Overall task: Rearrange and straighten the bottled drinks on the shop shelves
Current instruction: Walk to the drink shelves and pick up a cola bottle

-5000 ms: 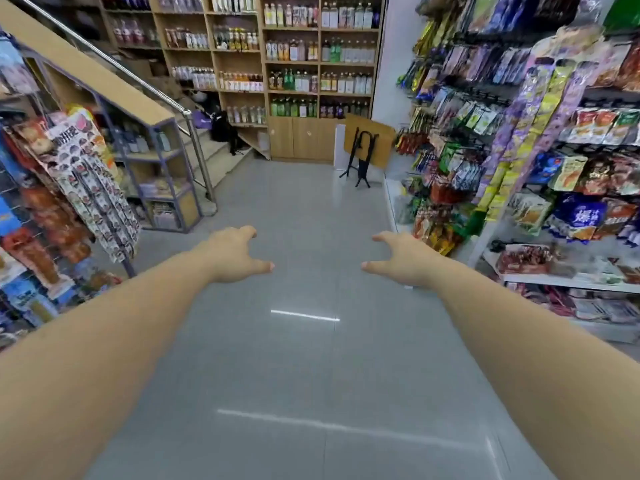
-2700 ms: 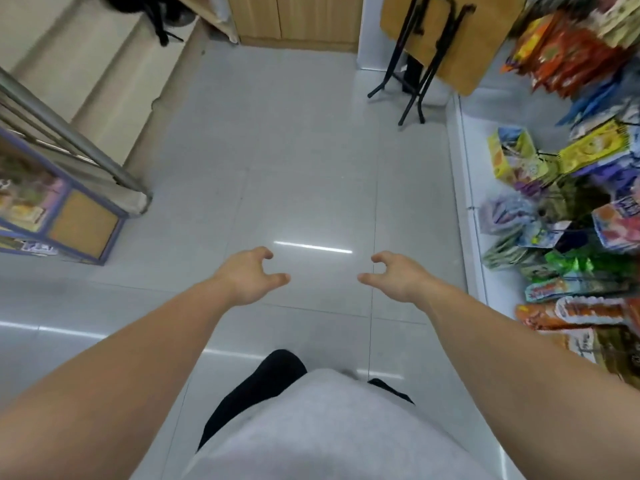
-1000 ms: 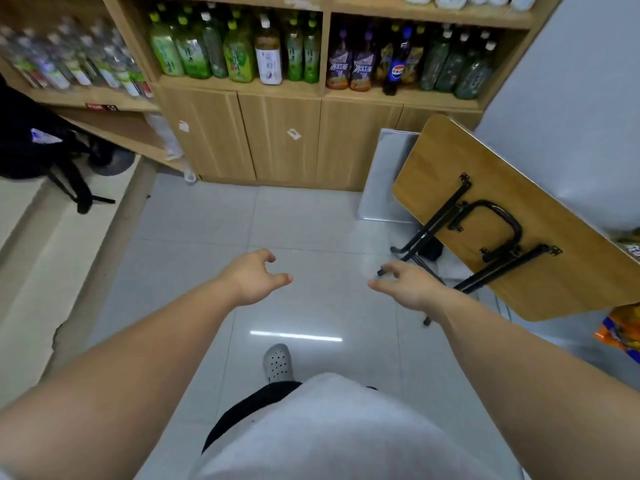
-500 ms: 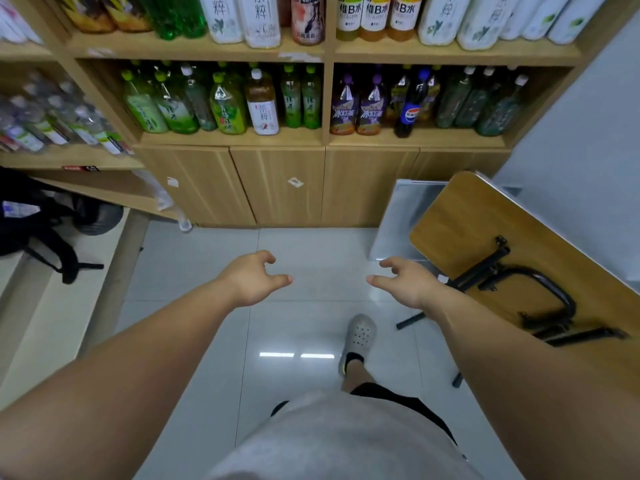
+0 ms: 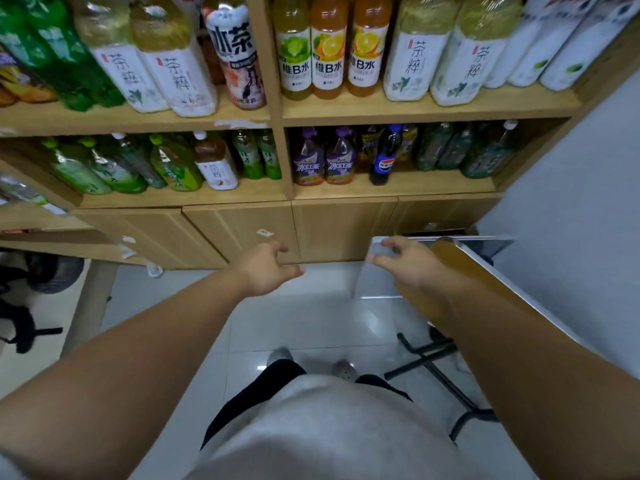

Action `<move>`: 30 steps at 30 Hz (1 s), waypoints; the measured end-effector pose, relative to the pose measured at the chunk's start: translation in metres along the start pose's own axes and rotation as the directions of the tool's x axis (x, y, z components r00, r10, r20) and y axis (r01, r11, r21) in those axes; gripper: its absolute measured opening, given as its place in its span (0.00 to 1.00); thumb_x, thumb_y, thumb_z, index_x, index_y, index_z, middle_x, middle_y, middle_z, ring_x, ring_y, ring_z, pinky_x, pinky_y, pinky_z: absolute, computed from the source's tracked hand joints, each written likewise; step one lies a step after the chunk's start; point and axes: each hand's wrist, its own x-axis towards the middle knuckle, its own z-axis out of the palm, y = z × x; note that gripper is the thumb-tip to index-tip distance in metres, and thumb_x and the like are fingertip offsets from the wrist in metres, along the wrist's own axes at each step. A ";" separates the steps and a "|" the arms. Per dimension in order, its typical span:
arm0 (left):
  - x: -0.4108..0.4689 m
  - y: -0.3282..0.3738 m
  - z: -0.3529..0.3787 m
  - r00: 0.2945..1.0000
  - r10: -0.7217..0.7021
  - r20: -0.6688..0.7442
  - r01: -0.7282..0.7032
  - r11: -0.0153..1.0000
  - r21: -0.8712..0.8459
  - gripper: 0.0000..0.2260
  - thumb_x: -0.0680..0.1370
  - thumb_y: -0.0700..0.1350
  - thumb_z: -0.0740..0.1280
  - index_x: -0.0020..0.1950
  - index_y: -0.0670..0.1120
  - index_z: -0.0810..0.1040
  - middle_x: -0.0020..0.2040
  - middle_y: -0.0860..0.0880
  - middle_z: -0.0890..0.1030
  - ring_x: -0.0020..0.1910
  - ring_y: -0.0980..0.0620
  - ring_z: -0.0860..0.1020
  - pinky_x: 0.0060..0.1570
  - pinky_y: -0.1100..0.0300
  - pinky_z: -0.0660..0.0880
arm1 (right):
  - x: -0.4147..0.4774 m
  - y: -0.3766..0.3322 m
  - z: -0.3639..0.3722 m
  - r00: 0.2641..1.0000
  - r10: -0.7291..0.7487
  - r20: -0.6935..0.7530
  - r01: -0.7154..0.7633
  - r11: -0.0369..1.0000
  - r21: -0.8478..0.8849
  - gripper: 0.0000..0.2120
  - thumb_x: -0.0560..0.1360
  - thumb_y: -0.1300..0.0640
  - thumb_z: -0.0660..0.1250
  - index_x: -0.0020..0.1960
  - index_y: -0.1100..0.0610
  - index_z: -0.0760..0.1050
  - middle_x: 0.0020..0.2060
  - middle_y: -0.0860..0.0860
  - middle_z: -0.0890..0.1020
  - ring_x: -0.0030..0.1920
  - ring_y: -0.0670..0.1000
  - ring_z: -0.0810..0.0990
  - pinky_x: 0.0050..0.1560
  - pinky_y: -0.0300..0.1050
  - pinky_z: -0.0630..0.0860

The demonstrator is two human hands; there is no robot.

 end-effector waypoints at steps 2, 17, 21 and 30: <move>0.030 0.016 -0.008 1.000 0.019 0.014 -0.019 1.000 0.000 0.33 0.77 0.61 0.71 0.77 0.48 0.68 0.72 0.43 0.75 0.65 0.45 0.76 0.59 0.56 0.73 | 0.018 -0.003 -0.009 1.000 0.023 -0.006 -0.023 0.999 0.030 0.33 0.77 0.40 0.70 0.77 0.52 0.68 0.76 0.54 0.70 0.72 0.57 0.71 0.66 0.51 0.72; 0.224 0.127 -0.046 0.963 0.245 0.112 -0.253 0.965 0.069 0.32 0.77 0.59 0.71 0.78 0.50 0.67 0.72 0.45 0.74 0.65 0.45 0.76 0.57 0.58 0.73 | 0.163 -0.033 -0.080 0.980 0.124 -0.155 -0.094 0.977 0.189 0.28 0.78 0.45 0.71 0.75 0.52 0.71 0.69 0.53 0.77 0.65 0.53 0.76 0.59 0.42 0.68; 0.261 0.155 -0.024 0.969 0.226 0.099 -0.231 0.972 0.039 0.33 0.77 0.57 0.71 0.79 0.52 0.65 0.74 0.46 0.73 0.65 0.46 0.77 0.51 0.61 0.69 | 0.204 -0.011 -0.093 0.987 0.108 -0.120 -0.089 0.984 0.157 0.29 0.78 0.44 0.70 0.76 0.50 0.68 0.71 0.54 0.75 0.69 0.55 0.74 0.66 0.47 0.71; 0.338 0.182 0.043 0.973 0.225 -0.045 -0.226 0.974 -0.012 0.31 0.77 0.54 0.73 0.77 0.49 0.66 0.70 0.44 0.75 0.63 0.44 0.78 0.58 0.56 0.75 | 0.296 0.023 -0.095 0.986 -0.050 -0.156 0.074 0.985 0.153 0.27 0.79 0.47 0.70 0.75 0.49 0.69 0.69 0.52 0.75 0.64 0.54 0.76 0.60 0.47 0.75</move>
